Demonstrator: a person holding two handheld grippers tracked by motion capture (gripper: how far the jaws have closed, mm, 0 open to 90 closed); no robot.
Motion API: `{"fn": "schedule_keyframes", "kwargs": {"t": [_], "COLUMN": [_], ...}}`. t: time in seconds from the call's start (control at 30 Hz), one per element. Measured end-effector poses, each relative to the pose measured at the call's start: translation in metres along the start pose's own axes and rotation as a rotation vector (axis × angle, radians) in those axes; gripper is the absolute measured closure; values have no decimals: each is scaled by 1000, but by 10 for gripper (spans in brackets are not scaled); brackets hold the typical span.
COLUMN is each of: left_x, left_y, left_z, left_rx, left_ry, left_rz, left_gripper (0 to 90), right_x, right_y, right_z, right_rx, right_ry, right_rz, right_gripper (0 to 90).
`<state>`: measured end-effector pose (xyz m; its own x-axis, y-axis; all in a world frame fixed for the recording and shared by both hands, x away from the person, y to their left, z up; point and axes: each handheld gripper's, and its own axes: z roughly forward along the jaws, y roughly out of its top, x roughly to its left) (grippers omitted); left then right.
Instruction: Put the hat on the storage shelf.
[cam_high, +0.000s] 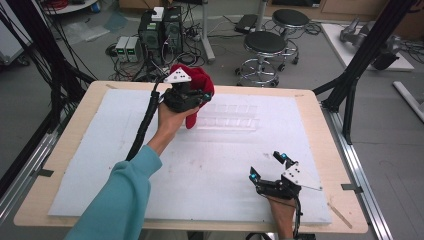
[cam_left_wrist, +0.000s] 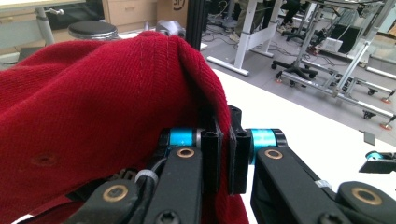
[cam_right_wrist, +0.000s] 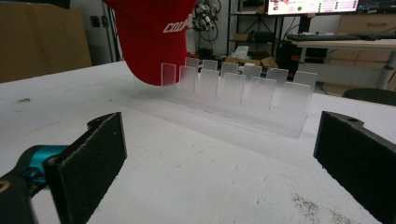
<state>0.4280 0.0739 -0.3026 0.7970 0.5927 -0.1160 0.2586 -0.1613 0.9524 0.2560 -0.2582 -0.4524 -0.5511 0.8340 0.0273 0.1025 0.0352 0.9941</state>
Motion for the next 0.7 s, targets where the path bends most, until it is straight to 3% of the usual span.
{"fn": "schedule_keyframes", "kwargs": {"t": [0.2,0.37,0.4,0.43,0.5,0.53,0.6,0.7], "left_x": [-1,0,0,0,0,0,0,1], "left_y": [1,2,2,4,6,8,10,12], "left_z": [-2,-3,-4,-6,-11,-13,-20,-32], "left_rx": [16,26,21,12,-6,-11,-1,-8], "left_ry": [3,26,29,31,26,29,22,8], "left_rz": [-14,-37,-36,-37,-32,-30,-25,-9], "left_gripper": [786,530,410,410,253,253,119,117], "right_x": [0,-1,-1,-1,-1,-1,0,0], "right_y": [0,0,0,0,0,0,0,0], "right_z": [0,0,0,0,0,0,0,0], "right_rx": [-3,-6,-6,-6,-7,-7,-2,-2], "right_ry": [-1,-1,1,1,2,2,4,3], "right_rz": [-3,-7,-5,-5,-7,-7,-2,-10], "right_gripper": [14,14,14,14,14,14,14,14]}}
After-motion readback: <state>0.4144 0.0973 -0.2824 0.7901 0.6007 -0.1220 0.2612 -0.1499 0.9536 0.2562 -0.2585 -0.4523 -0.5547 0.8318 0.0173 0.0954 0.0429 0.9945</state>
